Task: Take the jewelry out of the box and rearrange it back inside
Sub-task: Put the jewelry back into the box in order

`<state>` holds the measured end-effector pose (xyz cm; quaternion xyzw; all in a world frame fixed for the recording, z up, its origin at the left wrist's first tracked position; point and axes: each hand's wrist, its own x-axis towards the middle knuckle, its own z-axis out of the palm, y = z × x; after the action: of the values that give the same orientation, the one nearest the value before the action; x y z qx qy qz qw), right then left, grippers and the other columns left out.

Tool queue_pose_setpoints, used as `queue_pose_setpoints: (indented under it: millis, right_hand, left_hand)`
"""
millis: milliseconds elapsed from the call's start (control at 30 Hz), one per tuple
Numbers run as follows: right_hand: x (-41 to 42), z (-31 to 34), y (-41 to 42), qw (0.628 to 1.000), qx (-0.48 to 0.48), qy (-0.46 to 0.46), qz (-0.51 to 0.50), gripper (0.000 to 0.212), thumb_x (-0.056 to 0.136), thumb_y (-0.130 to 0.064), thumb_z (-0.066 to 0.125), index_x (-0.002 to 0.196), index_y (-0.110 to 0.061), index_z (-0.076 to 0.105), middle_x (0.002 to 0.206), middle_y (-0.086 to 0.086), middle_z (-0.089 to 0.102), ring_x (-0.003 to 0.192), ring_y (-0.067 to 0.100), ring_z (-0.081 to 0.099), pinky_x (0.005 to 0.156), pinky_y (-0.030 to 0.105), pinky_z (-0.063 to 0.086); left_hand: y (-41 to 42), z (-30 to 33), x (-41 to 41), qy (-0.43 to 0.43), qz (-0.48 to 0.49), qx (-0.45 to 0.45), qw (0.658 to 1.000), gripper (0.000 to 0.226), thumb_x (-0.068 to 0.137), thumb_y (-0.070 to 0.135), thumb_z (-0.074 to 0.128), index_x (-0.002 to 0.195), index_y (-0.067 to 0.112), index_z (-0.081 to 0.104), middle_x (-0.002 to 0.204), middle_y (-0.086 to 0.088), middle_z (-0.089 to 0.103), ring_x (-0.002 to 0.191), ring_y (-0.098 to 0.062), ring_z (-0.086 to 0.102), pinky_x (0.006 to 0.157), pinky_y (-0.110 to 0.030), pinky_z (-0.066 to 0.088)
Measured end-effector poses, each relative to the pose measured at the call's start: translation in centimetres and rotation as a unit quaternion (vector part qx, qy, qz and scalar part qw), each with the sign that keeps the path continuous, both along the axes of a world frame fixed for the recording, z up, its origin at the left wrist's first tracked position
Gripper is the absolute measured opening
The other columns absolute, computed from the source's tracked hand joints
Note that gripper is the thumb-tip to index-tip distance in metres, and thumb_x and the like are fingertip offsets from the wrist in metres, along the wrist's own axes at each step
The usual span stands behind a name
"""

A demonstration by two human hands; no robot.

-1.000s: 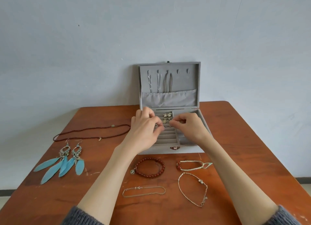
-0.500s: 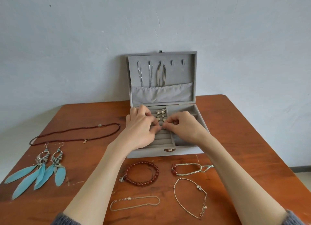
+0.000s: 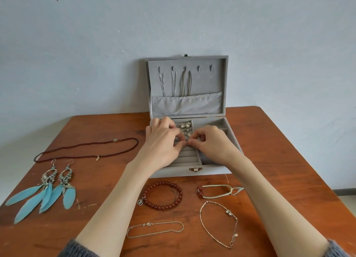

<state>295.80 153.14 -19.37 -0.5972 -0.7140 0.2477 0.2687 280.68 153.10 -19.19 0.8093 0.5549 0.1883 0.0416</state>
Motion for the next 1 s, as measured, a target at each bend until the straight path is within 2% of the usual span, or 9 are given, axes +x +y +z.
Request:
queue_pose_setpoints:
  millis: [100, 200, 267, 400, 633, 800, 867, 933, 1000]
  right_hand:
    - [-0.2, 0.0, -0.2, 1.0, 0.022, -0.014, -0.013, 0.011, 0.083, -0.028, 0.065, 0.074, -0.024, 0.059, 0.058, -0.011, 0.039, 0.063, 0.01, 0.038, 0.056, 0.025, 0.026]
    - [-0.5, 0.2, -0.7, 0.998, 0.05, -0.037, -0.026, 0.01, 0.084, -0.028, 0.064, 0.076, -0.025, 0.06, 0.066, -0.014, 0.036, 0.078, 0.014, 0.041, 0.072, 0.031, 0.035]
    - [-0.7, 0.5, -1.4, 0.993, 0.073, -0.088, -0.031, 0.008, 0.087, -0.029, 0.06, 0.086, -0.024, 0.066, 0.074, -0.011, 0.038, 0.087, 0.016, 0.044, 0.084, 0.034, 0.034]
    - [-0.7, 1.1, -3.0, 0.972, 0.095, -0.213, -0.016, 0.028, 0.092, -0.026, 0.046, 0.11, -0.029, 0.067, 0.103, 0.0, 0.051, 0.108, 0.021, 0.046, 0.093, 0.035, 0.031]
    - [-0.4, 1.7, -4.2, 0.962, 0.061, -0.267, 0.005, 0.04, 0.093, -0.021, 0.038, 0.124, -0.037, 0.056, 0.12, 0.0, 0.048, 0.117, 0.023, 0.038, 0.098, 0.039, 0.031]
    - [-0.4, 0.2, -4.5, 0.964, 0.084, -0.254, -0.006, 0.039, 0.093, -0.021, 0.036, 0.122, -0.031, 0.06, 0.118, 0.001, 0.053, 0.116, 0.025, 0.042, 0.093, 0.041, 0.031]
    - [-0.5, -0.2, -4.9, 0.959, 0.13, -0.252, -0.022, 0.038, 0.09, -0.024, 0.035, 0.109, -0.024, 0.068, 0.103, 0.004, 0.061, 0.103, 0.029, 0.054, 0.085, 0.044, 0.038]
    - [-0.4, -0.2, -5.6, 0.952, 0.167, -0.251, -0.049, 0.039, 0.086, -0.029, 0.035, 0.091, -0.021, 0.072, 0.084, 0.002, 0.064, 0.083, 0.028, 0.062, 0.072, 0.042, 0.047]
    - [-0.5, 0.0, -6.7, 0.95, 0.176, -0.25, -0.053, 0.039, 0.084, -0.031, 0.034, 0.088, -0.019, 0.071, 0.079, 0.001, 0.063, 0.075, 0.027, 0.062, 0.067, 0.039, 0.05]
  left_hand:
    - [-0.1, 0.1, -0.2, 0.006, -0.013, 0.01, 1.0, 0.02, 0.09, 0.034, 0.056, 0.103, 0.023, 0.066, 0.106, 0.007, 0.039, 0.113, -0.019, 0.029, 0.089, -0.028, 0.019]
    - [-0.4, 0.3, -0.6, 0.033, -0.029, 0.028, 0.999, 0.023, 0.091, 0.032, 0.053, 0.108, 0.025, 0.068, 0.111, 0.005, 0.045, 0.113, -0.02, 0.031, 0.089, -0.03, 0.022]
    - [-0.9, 0.5, -0.9, 0.051, -0.045, 0.039, 0.997, 0.025, 0.092, 0.027, 0.051, 0.109, 0.027, 0.068, 0.113, 0.004, 0.046, 0.113, -0.021, 0.032, 0.086, -0.03, 0.022]
    - [-1.8, 0.8, -1.3, 0.074, -0.063, 0.038, 0.995, 0.036, 0.092, 0.017, 0.044, 0.118, 0.034, 0.062, 0.116, 0.005, 0.045, 0.115, -0.019, 0.029, 0.091, -0.031, 0.022]
    - [-2.4, 0.9, -1.2, 0.107, -0.06, 0.019, 0.992, 0.039, 0.094, 0.021, 0.039, 0.128, 0.033, 0.053, 0.122, 0.003, 0.041, 0.119, -0.019, 0.027, 0.099, -0.035, 0.025]
    - [-3.3, 0.8, -1.2, 0.133, -0.054, 0.043, 0.989, 0.035, 0.096, 0.033, 0.039, 0.126, 0.028, 0.056, 0.126, 0.002, 0.043, 0.122, -0.022, 0.029, 0.095, -0.036, 0.027]
    - [-4.3, 0.9, -1.8, 0.126, -0.057, 0.07, 0.988, 0.032, 0.094, 0.036, 0.044, 0.118, 0.023, 0.062, 0.122, -0.002, 0.05, 0.119, -0.026, 0.038, 0.09, -0.04, 0.033]
    - [-5.2, 1.0, -2.7, 0.108, -0.053, 0.106, 0.987, 0.03, 0.092, 0.034, 0.049, 0.112, 0.019, 0.065, 0.113, -0.004, 0.057, 0.109, -0.028, 0.048, 0.082, -0.041, 0.041]
    - [-6.4, 1.4, -3.7, 0.087, -0.04, 0.099, 0.99, 0.031, 0.094, 0.031, 0.048, 0.118, 0.018, 0.061, 0.112, -0.002, 0.057, 0.104, -0.024, 0.051, 0.082, -0.037, 0.042]
